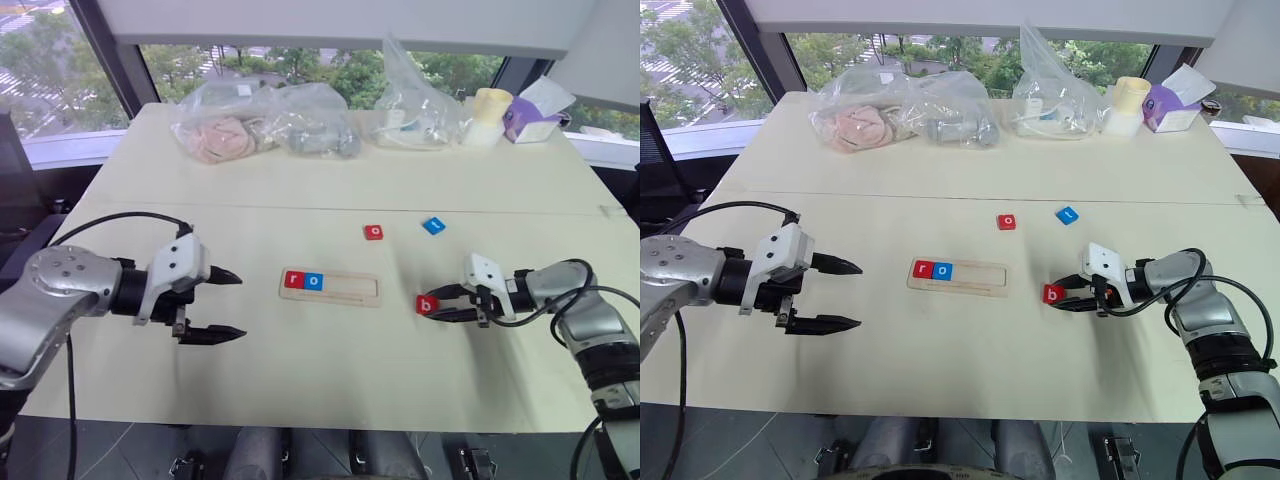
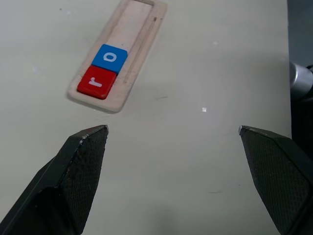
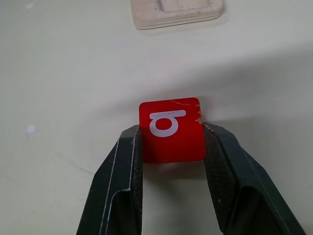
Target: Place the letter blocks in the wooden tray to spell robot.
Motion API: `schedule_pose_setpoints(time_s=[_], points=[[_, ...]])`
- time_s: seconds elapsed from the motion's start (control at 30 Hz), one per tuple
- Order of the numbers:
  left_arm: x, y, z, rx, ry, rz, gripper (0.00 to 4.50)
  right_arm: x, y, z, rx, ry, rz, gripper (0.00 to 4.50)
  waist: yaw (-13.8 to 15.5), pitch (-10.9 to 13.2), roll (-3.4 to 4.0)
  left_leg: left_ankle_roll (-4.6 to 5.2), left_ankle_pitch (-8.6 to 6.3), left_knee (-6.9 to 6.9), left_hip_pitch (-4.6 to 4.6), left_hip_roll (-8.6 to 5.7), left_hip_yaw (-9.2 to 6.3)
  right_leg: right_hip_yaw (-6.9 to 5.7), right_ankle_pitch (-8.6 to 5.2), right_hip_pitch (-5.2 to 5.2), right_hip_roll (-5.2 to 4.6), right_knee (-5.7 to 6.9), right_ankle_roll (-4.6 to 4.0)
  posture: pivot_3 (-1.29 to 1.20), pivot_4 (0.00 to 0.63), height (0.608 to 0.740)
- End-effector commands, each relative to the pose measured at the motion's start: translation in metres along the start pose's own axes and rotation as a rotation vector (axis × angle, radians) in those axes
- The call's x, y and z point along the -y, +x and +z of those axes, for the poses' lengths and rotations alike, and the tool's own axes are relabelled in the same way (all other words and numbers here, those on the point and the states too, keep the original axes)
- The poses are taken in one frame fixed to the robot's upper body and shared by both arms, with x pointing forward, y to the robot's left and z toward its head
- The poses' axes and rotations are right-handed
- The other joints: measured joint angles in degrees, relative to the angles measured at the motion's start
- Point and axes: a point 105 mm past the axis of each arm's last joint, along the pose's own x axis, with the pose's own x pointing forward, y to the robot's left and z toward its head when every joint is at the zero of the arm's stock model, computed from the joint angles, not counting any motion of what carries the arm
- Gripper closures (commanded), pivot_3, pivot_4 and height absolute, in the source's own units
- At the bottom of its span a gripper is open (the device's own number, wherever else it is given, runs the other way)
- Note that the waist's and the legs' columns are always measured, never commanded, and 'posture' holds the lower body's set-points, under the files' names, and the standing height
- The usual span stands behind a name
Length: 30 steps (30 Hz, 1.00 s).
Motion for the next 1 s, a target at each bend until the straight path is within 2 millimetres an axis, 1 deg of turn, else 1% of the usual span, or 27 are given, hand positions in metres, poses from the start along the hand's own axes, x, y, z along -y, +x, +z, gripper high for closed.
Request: schedule_pose_setpoints(time_s=[0.03, 0.07, 0.13, 0.17, 0.2, 0.3, 0.43, 0.57, 0.73, 1.0], points=[[-0.004, -0.006, 0.006, 0.014, 0.024, 0.039, 0.00, 0.001, 0.001, 0.053, 0.169, 0.018, -0.009, 3.36, -0.2, 0.0, 0.02, 0.00, 0.00, 0.00, -0.01, 0.01, -0.01, 0.00, 0.00, -0.02, -0.03, 0.01, -0.01, 0.00, 0.150, 0.739], [-0.005, -0.006, 0.006, 0.014, 0.022, 0.044, 0.00, 0.000, 0.002, 0.063, 0.185, 0.024, -0.008, 3.36, -0.3, 0.0, 0.02, -0.01, 0.00, 0.00, -0.01, 0.03, -0.01, 0.04, 0.02, -0.04, -0.04, 0.02, -0.03, 0.00, 0.150, 0.739], [-0.009, -0.007, 0.005, 0.019, 0.013, 0.062, 0.00, -0.008, 0.017, 0.100, 0.210, -0.049, 0.018, 3.36, -0.3, 0.1, 0.11, -0.02, -0.01, -0.01, -0.01, 0.05, -0.03, 0.08, 0.04, -0.05, -0.06, 0.03, -0.06, 0.00, 0.150, 0.739], [-0.011, -0.008, 0.005, 0.021, 0.009, 0.068, 0.00, -0.012, 0.024, 0.112, 0.208, -0.070, 0.026, 3.36, -0.4, 0.1, 0.13, -0.03, -0.01, -0.02, -0.02, 0.05, -0.03, 0.09, 0.06, -0.11, -0.09, 0.04, -0.11, 0.00, 0.150, 0.739], [-0.012, -0.008, 0.005, 0.022, 0.006, 0.070, 0.00, -0.014, 0.028, 0.118, 0.203, -0.079, 0.028, 3.36, -0.3, 0.1, 0.12, -0.04, -0.01, -0.03, -0.04, 0.06, -0.03, 0.10, 0.09, -0.15, -0.10, 0.04, -0.14, 0.00, 0.150, 0.739], [-0.015, -0.005, 0.000, 0.017, 0.004, 0.074, 0.00, -0.008, 0.053, 0.128, 0.187, -0.073, 0.010, 3.36, -0.1, 0.0, 0.10, -0.11, -0.04, -0.09, -0.06, 0.06, -0.13, 0.07, 0.10, -0.31, -0.14, 0.00, -0.20, 0.00, 0.150, 0.739], [-0.018, -0.003, 0.000, 0.023, 0.002, 0.080, 0.00, -0.006, 0.076, 0.128, 0.154, -0.090, 0.017, 3.36, 0.1, 0.0, 0.10, -0.25, -0.13, -0.16, -0.26, -0.12, -0.08, 0.05, 0.19, -0.64, -0.44, -0.03, -0.36, 0.00, 0.150, 0.739], [-0.015, -0.001, -0.001, 0.028, -0.007, 0.087, 0.00, -0.002, 0.095, 0.124, 0.118, -0.109, 0.028, 3.36, -0.4, 0.0, 0.10, -0.20, -0.10, -0.15, -0.78, -0.18, 0.11, 0.04, 0.35, -0.95, -0.53, -0.04, -0.55, 0.00, 0.150, 0.739], [-0.013, -0.001, -0.003, 0.032, -0.019, 0.099, 0.00, 0.004, 0.104, 0.123, 0.088, -0.132, 0.035, 3.36, -0.5, 0.0, 0.10, -0.06, -0.01, -0.15, -0.84, -0.11, 0.13, -0.07, 0.35, -1.03, -0.45, -0.01, -0.54, 0.00, 0.150, 0.739], [-0.010, 0.002, -0.005, 0.036, -0.029, 0.110, 0.00, 0.001, 0.109, 0.121, 0.072, -0.139, 0.057, 3.36, -0.3, 0.0, 0.10, -0.05, 0.00, -0.12, -0.83, -0.10, 0.13, -0.11, 0.35, -1.00, -0.40, 0.00, -0.53, 0.00, 0.150, 0.739]])
